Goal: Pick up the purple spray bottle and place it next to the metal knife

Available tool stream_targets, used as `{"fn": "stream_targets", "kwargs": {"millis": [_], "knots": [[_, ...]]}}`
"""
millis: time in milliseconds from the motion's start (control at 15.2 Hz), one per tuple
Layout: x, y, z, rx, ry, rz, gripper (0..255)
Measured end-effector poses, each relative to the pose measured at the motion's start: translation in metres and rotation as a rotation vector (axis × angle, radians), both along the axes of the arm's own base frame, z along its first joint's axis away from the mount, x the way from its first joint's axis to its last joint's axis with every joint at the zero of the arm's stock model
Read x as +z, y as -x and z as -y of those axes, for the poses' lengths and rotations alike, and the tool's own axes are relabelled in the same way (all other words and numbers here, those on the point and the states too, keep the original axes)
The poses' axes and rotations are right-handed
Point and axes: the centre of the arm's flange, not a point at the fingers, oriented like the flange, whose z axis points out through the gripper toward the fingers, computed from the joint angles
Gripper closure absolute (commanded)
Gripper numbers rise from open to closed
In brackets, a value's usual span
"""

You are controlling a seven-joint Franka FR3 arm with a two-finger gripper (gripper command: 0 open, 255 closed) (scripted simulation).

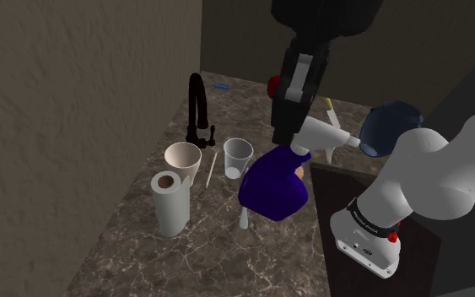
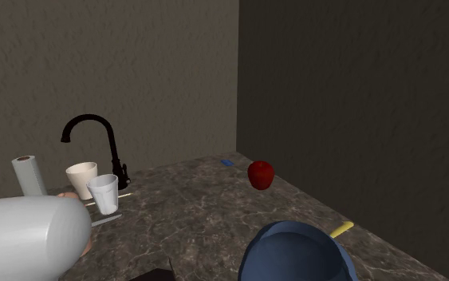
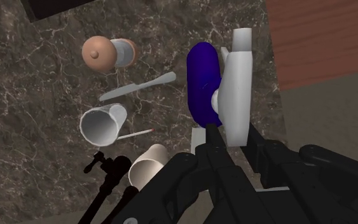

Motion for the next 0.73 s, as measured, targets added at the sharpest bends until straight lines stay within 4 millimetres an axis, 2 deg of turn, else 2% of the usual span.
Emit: {"fn": "stream_targets", "kwargs": {"millis": [726], "knots": [[-0.059, -0.002, 0.001, 0.000, 0.000, 0.000, 255]]}}
